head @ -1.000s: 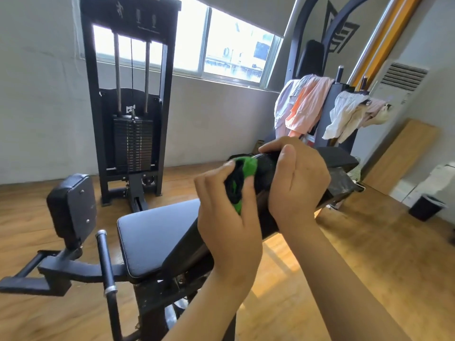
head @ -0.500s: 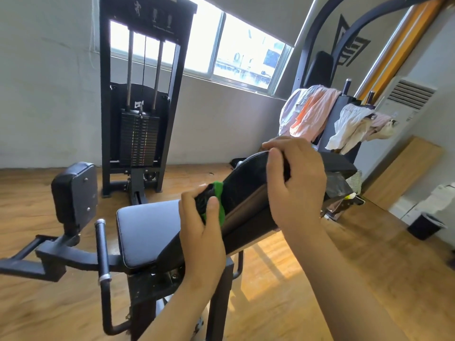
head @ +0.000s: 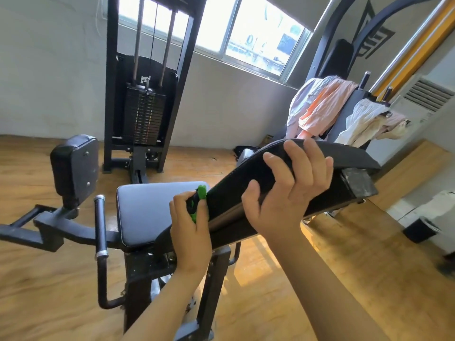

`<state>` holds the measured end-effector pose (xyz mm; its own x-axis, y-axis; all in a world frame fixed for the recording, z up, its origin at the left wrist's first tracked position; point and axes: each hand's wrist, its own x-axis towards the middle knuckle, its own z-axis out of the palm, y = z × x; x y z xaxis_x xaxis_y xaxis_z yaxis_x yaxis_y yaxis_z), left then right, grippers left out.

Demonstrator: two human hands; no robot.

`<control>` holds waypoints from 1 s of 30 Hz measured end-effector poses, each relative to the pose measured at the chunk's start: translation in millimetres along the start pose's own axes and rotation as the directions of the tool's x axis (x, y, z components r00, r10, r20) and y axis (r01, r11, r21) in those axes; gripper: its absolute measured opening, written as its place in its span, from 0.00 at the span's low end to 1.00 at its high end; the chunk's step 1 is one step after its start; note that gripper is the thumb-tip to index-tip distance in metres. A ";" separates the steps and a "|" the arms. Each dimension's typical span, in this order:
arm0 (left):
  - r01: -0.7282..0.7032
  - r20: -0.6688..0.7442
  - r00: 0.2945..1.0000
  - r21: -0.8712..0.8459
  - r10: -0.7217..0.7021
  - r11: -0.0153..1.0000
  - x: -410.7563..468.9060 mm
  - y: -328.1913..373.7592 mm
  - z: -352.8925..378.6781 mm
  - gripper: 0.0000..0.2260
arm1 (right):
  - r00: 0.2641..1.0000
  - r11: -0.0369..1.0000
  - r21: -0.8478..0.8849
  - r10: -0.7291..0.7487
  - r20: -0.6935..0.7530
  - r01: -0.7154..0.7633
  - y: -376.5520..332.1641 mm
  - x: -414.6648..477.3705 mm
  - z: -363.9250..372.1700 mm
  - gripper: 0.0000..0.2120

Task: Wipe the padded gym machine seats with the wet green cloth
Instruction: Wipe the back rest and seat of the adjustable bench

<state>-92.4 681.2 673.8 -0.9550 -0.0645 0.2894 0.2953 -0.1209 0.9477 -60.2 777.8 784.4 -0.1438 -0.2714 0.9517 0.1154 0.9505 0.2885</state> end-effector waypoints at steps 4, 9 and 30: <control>0.088 0.006 0.996 -0.070 -0.088 0.994 1.0 3.8 -0.9 0.05 | 1.000 1.000 -0.001 -0.002 0.018 0.002 0.0 0.8 -0.5 0.16; -0.002 0.089 0.996 -0.293 0.030 0.956 -13.9 62.5 -0.9 0.04 | 0.992 0.994 0.109 0.017 0.121 -0.030 -0.2 -1.1 -17.5 0.14; 0.159 0.189 0.964 0.139 -0.184 0.977 5.6 -44.0 -27.2 0.04 | 0.970 0.999 -0.041 0.027 0.243 -0.017 -17.0 7.5 -34.3 0.16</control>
<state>-110.0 659.2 630.0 -0.9804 0.1477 0.1302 0.1329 0.0088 0.9911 -29.5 754.4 790.2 -0.3753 -0.2009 0.9049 0.1576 0.9482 0.2758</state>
